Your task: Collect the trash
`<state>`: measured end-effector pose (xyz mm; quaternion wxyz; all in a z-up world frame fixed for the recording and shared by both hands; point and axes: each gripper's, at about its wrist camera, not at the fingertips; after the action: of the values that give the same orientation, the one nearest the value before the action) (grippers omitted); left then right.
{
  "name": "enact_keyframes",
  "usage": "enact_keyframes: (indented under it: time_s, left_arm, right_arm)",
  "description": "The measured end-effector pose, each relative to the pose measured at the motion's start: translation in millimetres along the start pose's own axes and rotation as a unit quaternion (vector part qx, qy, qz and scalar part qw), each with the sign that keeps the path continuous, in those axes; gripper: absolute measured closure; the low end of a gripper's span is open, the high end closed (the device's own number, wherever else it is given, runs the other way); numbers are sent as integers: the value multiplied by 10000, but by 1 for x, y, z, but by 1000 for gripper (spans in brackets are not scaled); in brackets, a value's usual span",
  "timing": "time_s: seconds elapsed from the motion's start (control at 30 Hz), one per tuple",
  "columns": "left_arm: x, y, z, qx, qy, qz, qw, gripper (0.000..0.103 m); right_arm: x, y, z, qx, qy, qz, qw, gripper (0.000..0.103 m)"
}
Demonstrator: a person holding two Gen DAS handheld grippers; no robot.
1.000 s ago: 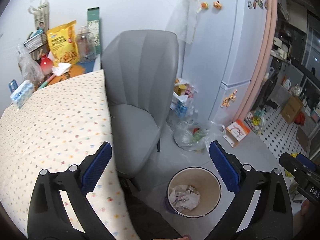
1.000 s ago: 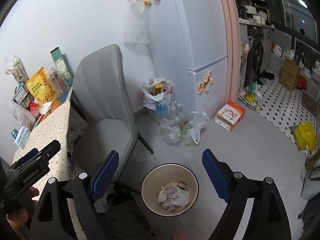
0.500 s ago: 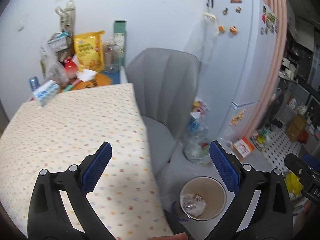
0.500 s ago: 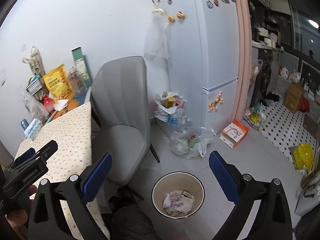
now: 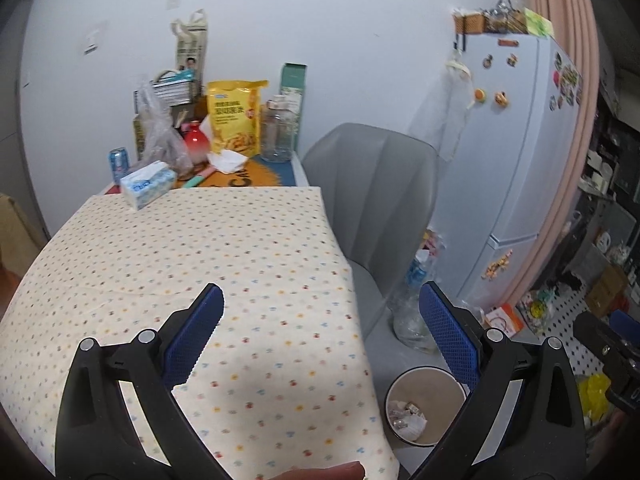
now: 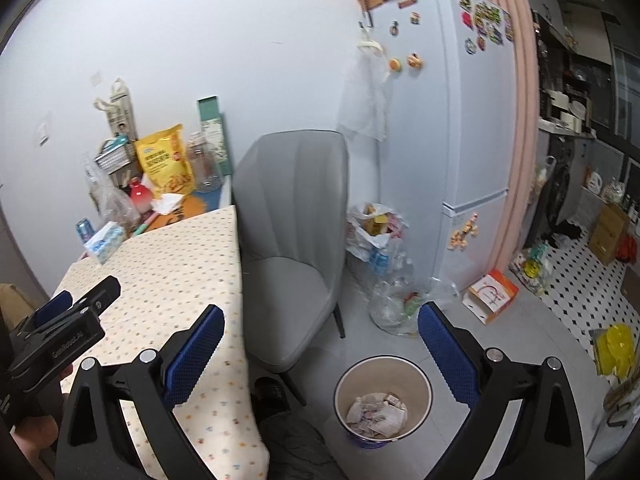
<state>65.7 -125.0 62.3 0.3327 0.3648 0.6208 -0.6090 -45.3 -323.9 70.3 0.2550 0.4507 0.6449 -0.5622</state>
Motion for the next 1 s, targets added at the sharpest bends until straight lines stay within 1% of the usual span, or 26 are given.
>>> enact_keyframes:
  time_s: [0.13,0.43,0.6,0.77,1.0]
  left_arm:
    - [3,-15,-24,-155,-149,128,9997,6]
    - [9,-37,-73,-397,-374,229,9982,6]
    - [15,-51,-90,-468,-424,288,9976,6]
    - [20,-65,-103,-552,-499,368,9965,6]
    - [24,-73,-116,-641,-596,380,9954,6]
  right_arm:
    - [1,-4,-16,-134,-133,-8,9998,8]
    - [10,-14,-60,-442,-416,23,9982,8]
    - [15,-27,-79,-563,-579,73,9967,8]
    - [20,-38,-85,-711,-669,106,9952,8]
    - [25,-47,-90,-767,-766,120,9940,8]
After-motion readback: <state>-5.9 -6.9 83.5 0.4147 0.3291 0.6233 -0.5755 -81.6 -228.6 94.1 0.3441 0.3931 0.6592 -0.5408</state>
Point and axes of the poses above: each gripper's, at about its wrist camera, not at the fingertips, and y roughly the way its jaws point, z to its right, x to its underside, and after that the axes turned 15 degrees about -x, right-handed
